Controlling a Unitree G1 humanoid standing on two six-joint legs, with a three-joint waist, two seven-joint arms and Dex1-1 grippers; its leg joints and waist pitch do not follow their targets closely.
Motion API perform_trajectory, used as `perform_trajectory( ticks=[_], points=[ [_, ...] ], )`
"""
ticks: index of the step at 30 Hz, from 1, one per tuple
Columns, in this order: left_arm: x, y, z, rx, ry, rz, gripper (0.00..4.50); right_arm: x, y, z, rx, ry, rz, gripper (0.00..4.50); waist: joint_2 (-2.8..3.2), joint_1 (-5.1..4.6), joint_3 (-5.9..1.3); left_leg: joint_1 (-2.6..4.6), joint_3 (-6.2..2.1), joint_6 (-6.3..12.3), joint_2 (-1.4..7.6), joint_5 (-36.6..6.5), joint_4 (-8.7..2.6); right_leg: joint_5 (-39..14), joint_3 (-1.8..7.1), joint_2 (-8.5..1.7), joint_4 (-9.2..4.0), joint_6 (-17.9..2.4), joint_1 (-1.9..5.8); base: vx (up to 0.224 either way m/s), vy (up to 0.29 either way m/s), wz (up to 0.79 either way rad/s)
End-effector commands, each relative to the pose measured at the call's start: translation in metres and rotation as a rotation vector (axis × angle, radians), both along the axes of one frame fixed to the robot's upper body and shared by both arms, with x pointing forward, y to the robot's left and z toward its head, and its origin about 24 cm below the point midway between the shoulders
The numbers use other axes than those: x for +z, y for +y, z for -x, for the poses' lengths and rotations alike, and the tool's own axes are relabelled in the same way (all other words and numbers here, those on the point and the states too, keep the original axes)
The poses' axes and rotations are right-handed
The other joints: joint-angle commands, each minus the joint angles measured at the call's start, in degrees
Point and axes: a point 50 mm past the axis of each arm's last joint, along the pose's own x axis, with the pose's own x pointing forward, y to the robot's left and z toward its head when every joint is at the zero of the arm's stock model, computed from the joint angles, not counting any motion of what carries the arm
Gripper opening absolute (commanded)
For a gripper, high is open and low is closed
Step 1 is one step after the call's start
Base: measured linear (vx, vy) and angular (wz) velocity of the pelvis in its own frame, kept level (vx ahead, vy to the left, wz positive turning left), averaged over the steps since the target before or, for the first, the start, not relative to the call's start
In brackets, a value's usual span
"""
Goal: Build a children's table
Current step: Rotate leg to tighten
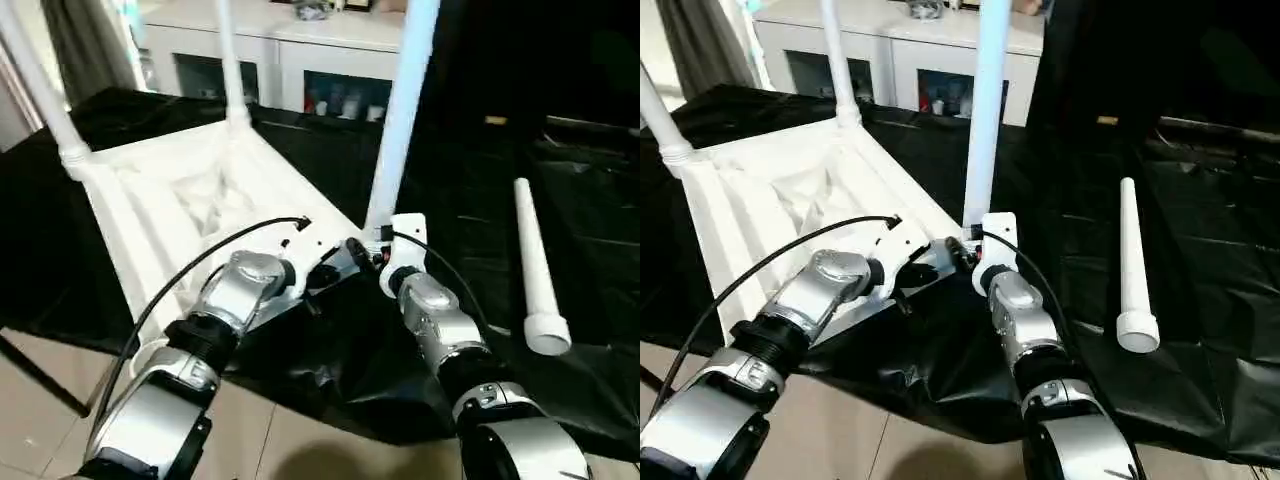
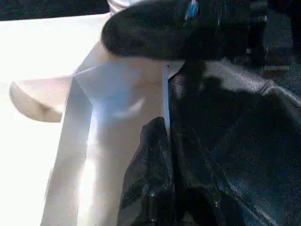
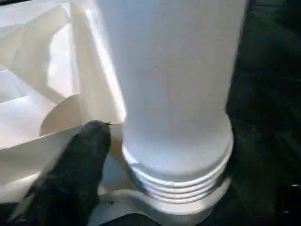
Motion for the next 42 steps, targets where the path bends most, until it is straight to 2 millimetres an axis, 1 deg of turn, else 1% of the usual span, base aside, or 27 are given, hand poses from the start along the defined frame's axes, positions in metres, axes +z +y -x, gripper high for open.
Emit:
perform_trajectory(
  ticks=[1, 2, 3, 4, 5, 6, 7, 8, 9, 11, 12, 13, 14, 17, 19, 20, 21, 24, 25, 28, 30, 33, 34, 35, 38, 40, 42],
  points=[
    [-0.029, 0.013, 0.018, -0.043, 0.123, -0.103, 0.00, 0.008, 0.008, 0.002, 0.137, -0.046, -0.007, 3.90, 0.24, 0.34, -2.40, -0.13, -1.48, 1.35, 3.50, -11.8, -4.63, -9.8, 3.31, -4.92, -5.48, -11.5, 1.70, 0.000, 0.000, 0.00],
    [-0.029, 0.018, 0.021, -0.090, 0.127, -0.106, 0.00, 0.014, 0.001, 0.004, 0.224, -0.075, -0.009, 3.90, 0.34, 0.29, -2.51, -0.43, -1.47, 2.56, 3.52, -9.7, -4.47, -5.6, 3.26, -4.88, -5.08, -12.2, 2.04, 0.000, 0.000, 0.00],
    [-0.029, 0.019, 0.023, -0.112, 0.127, -0.105, 0.00, 0.016, -0.001, 0.005, 0.254, -0.084, -0.005, 3.90, 0.32, 0.30, -2.71, -0.47, -1.37, 3.61, 3.55, -7.9, -4.19, -2.1, 3.25, -4.87, -4.78, -12.8, 2.13, 0.000, 0.000, 0.00],
    [-0.029, 0.023, 0.026, -0.136, 0.139, -0.105, 0.00, 0.018, -0.006, 0.007, 0.304, -0.100, 0.013, 3.90, 0.32, 0.30, -2.71, -0.47, -1.37, 3.61, 3.55, -7.9, -4.19, -2.1, 3.25, -4.87, -4.78, -12.8, 2.13, 0.000, 0.000, 0.00],
    [-0.028, 0.025, 0.027, -0.150, 0.149, -0.105, 0.00, 0.019, -0.010, 0.009, 0.337, -0.110, 0.025, 3.90, 0.33, 0.35, -2.87, -0.51, -1.34, 4.57, 3.54, -5.7, -3.96, 2.0, 3.16, -4.79, -4.36, -13.5, 2.35, 0.000, 0.000, 0.00],
    [-0.028, 0.026, 0.029, -0.178, 0.147, -0.100, 0.00, 0.020, -0.013, 0.010, 0.365, -0.119, 0.035, 3.90, 0.44, 0.33, -2.87, -0.43, -1.25, 5.41, 3.52, -4.6, -3.85, 4.3, 3.09, -4.71, -4.20, -14.3, 2.19, 0.000, 0.000, 0.00],
    [-0.026, 0.028, 0.032, -0.226, 0.144, -0.093, 0.00, 0.022, -0.017, 0.013, 0.410, -0.133, 0.050, 3.90, 0.51, 0.31, -2.87, -0.29, -1.21, 5.55, 3.53, -4.7, -3.85, 4.6, 3.08, -4.65, -4.19, -14.7, 2.10, 0.000, 0.000, 0.00],
    [-0.026, 0.032, 0.035, -0.243, 0.161, -0.099, 0.00, 0.023, -0.021, 0.015, 0.453, -0.144, 0.060, 3.90, 0.39, 0.36, -2.88, -0.34, -1.19, 5.90, 3.55, -4.9, -3.78, 5.2, 3.12, -4.71, -4.13, -14.9, 2.28, 0.000, 0.000, 0.00],
    [-0.025, 0.035, 0.037, -0.284, 0.163, -0.101, 0.00, 0.024, -0.025, 0.018, 0.497, -0.147, 0.063, 3.90, 0.65, 0.40, -2.87, -0.25, -1.21, 6.14, 3.61, -5.2, -3.78, 5.7, 3.05, -4.71, -4.13, -15.4, 2.25, 0.000, 0.000, 0.00],
    [-0.022, 0.040, 0.045, -0.369, 0.188, -0.083, 0.00, 0.024, -0.032, 0.023, 0.575, -0.153, 0.084, 3.90, 0.70, 0.51, -2.83, -0.11, -1.25, 6.10, 3.90, -6.0, -3.92, 5.3, 3.03, -4.74, -4.14, -15.6, 2.20, 0.000, 0.000, 0.00],
    [-0.020, 0.042, 0.048, -0.389, 0.206, -0.071, 0.00, 0.025, -0.035, 0.026, 0.604, -0.155, 0.091, 3.90, 0.85, 0.51, -2.83, 0.23, -1.15, 5.63, 4.02, -6.2, -4.01, 5.3, 3.00, -4.64, -4.07, -16.4, 1.99, 0.000, 0.000, 0.00],
    [-0.016, 0.045, 0.052, -0.422, 0.214, -0.052, 0.00, 0.026, -0.039, 0.030, 0.660, -0.147, 0.091, 3.90, 0.83, 0.53, -2.77, 0.22, -1.07, 5.70, 3.93, -6.5, -3.99, 5.3, 2.94, -4.45, -4.12, -16.6, 1.94, 0.000, 0.000, 0.00],
    [-0.014, 0.047, 0.054, -0.430, 0.221, -0.046, 0.00, 0.026, -0.041, 0.033, 0.697, -0.147, 0.095, 3.90, 0.84, 0.67, -2.81, 0.10, -1.16, 5.53, 3.99, -6.3, -4.06, 5.3, 2.93, -4.52, -4.00, -16.5, 2.12, 0.000, 0.000, 0.00],
    [-0.009, 0.056, 0.062, -0.477, 0.258, -0.048, 0.00, 0.026, -0.045, 0.044, 0.839, -0.130, 0.124, 3.90, 0.81, 1.02, -2.82, 0.13, -1.01, 5.77, 4.07, -5.6, -3.97, 6.7, 2.91, -4.47, -3.80, -16.6, 2.14, 0.000, 0.000, 0.00],
    [-0.008, 0.059, 0.064, -0.486, 0.264, -0.051, 0.00, 0.026, -0.045, 0.047, 0.880, -0.121, 0.129, 3.90, 0.75, 1.12, -2.76, 0.10, -0.94, 5.87, 3.94, -5.1, -3.92, 6.6, 2.94, -4.46, -3.83, -16.5, 2.06, 0.000, 0.000, 0.00],
    [-0.006, 0.063, 0.065, -0.490, 0.264, -0.053, 0.00, 0.026, -0.045, 0.050, 0.918, -0.113, 0.132, 3.90, 0.64, 1.33, -2.76, 0.05, -0.95, 5.81, 3.91, -5.2, -3.91, 5.9, 2.96, -4.58, -3.93, -16.4, 2.21, 0.000, 0.000, 0.00],
    [-0.005, 0.065, 0.066, -0.489, 0.263, -0.057, 0.00, 0.026, -0.045, 0.051, 0.941, -0.110, 0.132, 3.90, 0.53, 1.34, -2.75, 0.08, -0.89, 5.84, 3.88, -5.1, -3.90, 5.7, 2.98, -4.55, -3.96, -16.3, 2.16, 0.000, 0.000, 0.00],
    [-0.005, 0.069, 0.066, -0.485, 0.266, -0.063, 0.00, 0.026, -0.045, 0.052, 0.971, -0.106, 0.127, 3.90, 0.60, 1.37, -2.67, 0.09, -0.91, 5.30, 3.84, -5.8, -3.97, 3.6, 2.98, -4.58, -4.09, -16.2, 2.10, 0.000, 0.000, 0.00],
    [-0.004, 0.069, 0.066, -0.484, 0.265, -0.062, 0.00, 0.026, -0.045, 0.053, 0.976, -0.103, 0.126, 3.90, 0.49, 1.39, -2.71, 0.16, -0.92, 5.02, 3.85, -5.9, -3.98, 3.1, 2.99, -4.59, -4.11, -16.1, 2.10, 0.000, 0.000, 0.00],
    [-0.004, 0.069, 0.066, -0.478, 0.262, -0.061, 0.00, 0.025, -0.045, 0.054, 1.002, -0.090, 0.136, 3.90, 0.55, 1.38, -2.73, 0.09, -0.93, 4.93, 3.77, -5.4, -3.93, 3.6, 2.98, -4.52, -4.05, -16.2, 2.14, 0.000, 0.000, 0.00],
    [-0.003, 0.069, 0.066, -0.477, 0.260, -0.060, 0.00, 0.023, -0.045, 0.054, 0.997, -0.085, 0.144, 3.65, 0.51, 1.39, -2.81, 0.12, -0.93, 5.10, 3.75, -4.5, -3.84, 4.6, 2.98, -4.51, -3.92, -16.2, 2.13, 0.000, 0.000, 0.00],
    [-0.003, 0.068, 0.066, -0.474, 0.256, -0.057, 0.00, 0.023, -0.045, 0.053, 0.997, -0.083, 0.135, 3.54, 0.47, 1.42, -2.85, 0.06, -0.90, 5.63, 3.70, -3.9, -3.72, 5.4, 2.96, -4.52, -3.86, -16.4, 2.16, 0.000, 0.000, 0.00],
    [-0.003, 0.068, 0.066, -0.473, 0.256, -0.057, 0.00, 0.023, -0.044, 0.053, 1.000, -0.081, 0.133, 3.31, 0.54, 1.42, -2.83, 0.10, -0.89, 5.66, 3.69, -4.0, -3.72, 5.3, 2.94, -4.50, -3.86, -16.4, 2.13, 0.000, 0.000, 0.00],
    [-0.003, 0.067, 0.066, -0.474, 0.256, -0.059, 0.00, 0.023, -0.043, 0.054, 1.007, -0.078, 0.131, 3.20, 0.49, 1.41, -2.81, 0.08, -0.90, 5.66, 3.70, -4.1, -3.74, 5.0, 2.93, -4.48, -3.90, -16.4, 2.14, 0.000, 0.000, 0.00],
    [-0.002, 0.067, 0.066, -0.473, 0.255, -0.058, 0.00, 0.022, -0.042, 0.054, 1.013, -0.076, 0.125, 3.08, 0.48, 1.40, -2.91, 0.13, -0.91, 5.76, 3.72, -3.8, -3.66, 5.6, 2.91, -4.44, -3.77, -16.5, 2.15, 0.000, 0.000, 0.00],
    [-0.003, 0.067, 0.066, -0.474, 0.256, -0.058, 0.00, 0.022, -0.042, 0.055, 1.014, -0.076, 0.125, 2.80, 0.47, 1.44, -2.90, 0.08, -0.91, 5.82, 3.68, -3.6, -3.63, 5.8, 2.93, -4.48, -3.76, -16.6, 2.19, 0.000, 0.000, 0.00],
    [-0.003, 0.067, 0.065, -0.472, 0.256, -0.059, 0.00, 0.021, -0.041, 0.055, 1.017, -0.074, 0.128, 2.76, 0.49, 1.47, -2.94, 0.08, -0.93, 5.94, 3.67, -3.3, -3.59, 6.0, 2.90, -4.46, -3.69, -16.6, 2.20, 0.000, 0.000, 0.00]
  ],
)
